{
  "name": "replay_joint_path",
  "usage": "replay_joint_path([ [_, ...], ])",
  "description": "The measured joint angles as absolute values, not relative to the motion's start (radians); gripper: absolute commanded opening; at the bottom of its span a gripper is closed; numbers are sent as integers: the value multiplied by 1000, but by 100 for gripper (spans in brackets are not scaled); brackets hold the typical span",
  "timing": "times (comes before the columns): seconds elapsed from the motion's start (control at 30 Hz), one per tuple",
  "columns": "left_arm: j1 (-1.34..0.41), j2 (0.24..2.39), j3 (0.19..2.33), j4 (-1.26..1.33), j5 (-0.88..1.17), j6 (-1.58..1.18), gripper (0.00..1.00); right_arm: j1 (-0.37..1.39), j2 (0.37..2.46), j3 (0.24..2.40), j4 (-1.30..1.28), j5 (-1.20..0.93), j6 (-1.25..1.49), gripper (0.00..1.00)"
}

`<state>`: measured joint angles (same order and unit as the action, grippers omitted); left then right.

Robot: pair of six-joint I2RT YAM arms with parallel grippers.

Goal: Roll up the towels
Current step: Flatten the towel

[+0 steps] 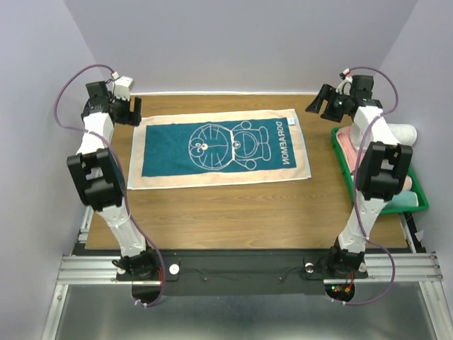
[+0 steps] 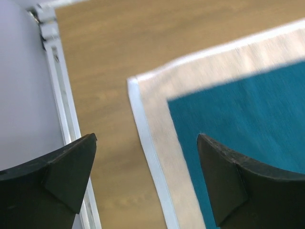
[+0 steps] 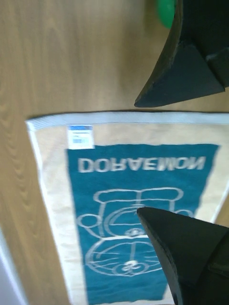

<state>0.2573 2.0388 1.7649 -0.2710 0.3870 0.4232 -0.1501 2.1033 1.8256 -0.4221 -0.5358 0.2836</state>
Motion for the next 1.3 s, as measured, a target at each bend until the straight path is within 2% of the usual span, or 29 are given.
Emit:
replay_joint_path([
  [0.03, 259, 1971, 1695, -290, 395, 444, 80, -150, 2040, 1773, -445, -540, 241, 74],
  [0.07, 261, 1922, 1646, -314, 402, 466, 75, -150, 2009, 1746, -461, -545, 219, 70],
  [0.1, 263, 1866, 1594, -327, 411, 488, 61, -149, 1971, 1707, -470, -548, 188, 67],
  [0.13, 264, 1821, 1550, -338, 415, 501, 56, -146, 1939, 1676, -481, -550, 160, 63],
  [0.17, 265, 1761, 1489, -352, 424, 526, 51, -142, 1917, 1650, -492, -550, 140, 53],
  [0.2, 265, 1724, 1452, -365, 428, 538, 42, -134, 1897, 1613, -507, -549, 105, 49],
  [0.33, 265, 1641, 1309, -403, 440, 591, 28, -89, 1906, 1538, -552, -538, 30, 37],
  [0.57, 265, 1641, 1117, -448, 409, 658, 26, -19, 1950, 1402, -612, -500, -58, 35],
  [0.73, 270, 1591, 1026, -488, 388, 695, 26, -19, 1886, 1283, -652, -450, -110, 35],
  [0.93, 271, 1534, 1021, -505, 388, 707, 24, -20, 1772, 1226, -683, -405, -166, 33],
  [1.3, 285, 1585, 978, -493, 358, 706, 17, -19, 1812, 1168, -668, -308, -226, 26],
])
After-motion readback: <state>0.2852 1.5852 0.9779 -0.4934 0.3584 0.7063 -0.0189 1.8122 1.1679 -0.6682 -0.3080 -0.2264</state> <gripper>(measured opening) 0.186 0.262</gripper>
